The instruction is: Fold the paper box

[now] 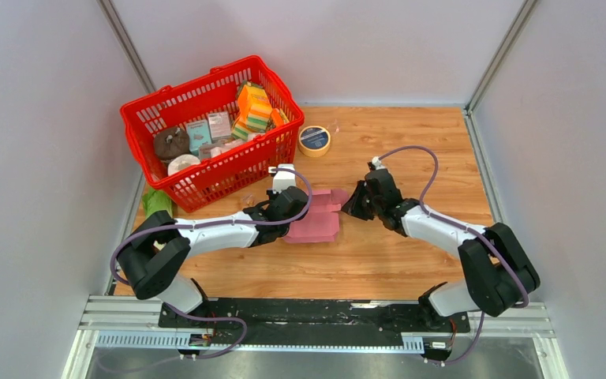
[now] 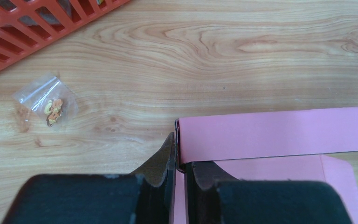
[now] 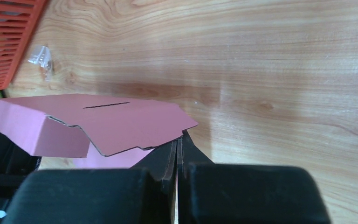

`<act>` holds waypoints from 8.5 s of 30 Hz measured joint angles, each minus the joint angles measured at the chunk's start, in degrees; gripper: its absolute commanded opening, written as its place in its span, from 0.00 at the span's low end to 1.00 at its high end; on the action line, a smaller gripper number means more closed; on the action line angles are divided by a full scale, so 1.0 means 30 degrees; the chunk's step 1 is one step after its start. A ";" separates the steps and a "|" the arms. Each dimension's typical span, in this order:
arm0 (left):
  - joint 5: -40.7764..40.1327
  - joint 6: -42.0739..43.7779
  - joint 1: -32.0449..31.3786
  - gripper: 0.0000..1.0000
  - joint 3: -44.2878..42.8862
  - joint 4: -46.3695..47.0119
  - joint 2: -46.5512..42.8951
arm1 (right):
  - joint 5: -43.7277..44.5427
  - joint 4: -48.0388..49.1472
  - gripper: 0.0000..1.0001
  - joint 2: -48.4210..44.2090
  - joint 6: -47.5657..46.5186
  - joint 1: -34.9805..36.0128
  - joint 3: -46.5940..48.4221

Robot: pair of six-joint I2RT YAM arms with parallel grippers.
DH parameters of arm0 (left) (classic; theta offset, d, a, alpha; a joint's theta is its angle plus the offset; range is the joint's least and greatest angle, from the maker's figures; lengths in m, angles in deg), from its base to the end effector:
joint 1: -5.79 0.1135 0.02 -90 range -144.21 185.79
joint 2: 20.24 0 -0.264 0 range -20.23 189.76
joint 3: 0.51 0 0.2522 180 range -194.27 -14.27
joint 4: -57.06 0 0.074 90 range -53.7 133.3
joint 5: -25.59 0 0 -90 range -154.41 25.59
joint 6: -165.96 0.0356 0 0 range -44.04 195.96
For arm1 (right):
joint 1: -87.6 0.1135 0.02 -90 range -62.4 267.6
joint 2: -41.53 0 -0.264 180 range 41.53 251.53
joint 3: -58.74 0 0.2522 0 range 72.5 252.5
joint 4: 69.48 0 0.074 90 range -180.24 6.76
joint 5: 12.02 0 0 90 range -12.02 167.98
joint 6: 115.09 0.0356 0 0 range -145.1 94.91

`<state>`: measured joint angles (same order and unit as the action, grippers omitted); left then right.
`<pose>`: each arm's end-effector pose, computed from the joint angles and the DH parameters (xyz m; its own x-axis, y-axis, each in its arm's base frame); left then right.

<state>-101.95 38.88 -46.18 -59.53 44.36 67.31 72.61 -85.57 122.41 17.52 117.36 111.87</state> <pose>0.2063 -0.2286 0.1894 -0.5303 -0.0980 -0.8421 0.0282 0.9907 -0.1331 0.2417 0.1420 0.1809 -0.8168 0.3094 -0.4870 0.0002 0.8442 0.5360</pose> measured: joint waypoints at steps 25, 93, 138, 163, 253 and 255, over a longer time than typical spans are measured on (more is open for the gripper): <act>0.0015 -0.0036 0.0000 0.00 0.0000 0.0007 -0.0204 | 0.2514 -0.1107 0.00 -0.0350 0.0306 0.0896 0.0211; 0.0087 0.4634 -0.0153 0.00 0.2834 0.4473 0.0386 | -0.1115 -0.9894 0.81 -0.4823 -0.8313 -0.1326 0.4357; 0.0576 0.4641 -0.0153 0.00 0.2783 0.4743 0.0765 | -0.3089 -0.8378 0.55 0.3555 -0.6652 0.0189 0.5340; 0.1552 -0.0415 0.0153 0.00 0.3869 0.3832 -0.0991 | -0.8612 0.2565 0.50 -0.1588 0.1596 -0.1610 -0.3519; 0.2484 -0.0022 0.0313 0.00 0.5493 0.3410 -0.6390 | -0.3075 -0.8138 0.14 -0.3293 -0.6506 0.2492 0.4590; 0.2492 -0.0015 0.0313 0.00 0.5450 0.3402 -0.6353 | -0.3337 -0.7817 0.14 -0.3395 -0.6295 0.2521 0.4452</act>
<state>-94.47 38.84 -45.24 -43.18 54.57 48.25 62.60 -109.02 112.22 -1.37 124.92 125.23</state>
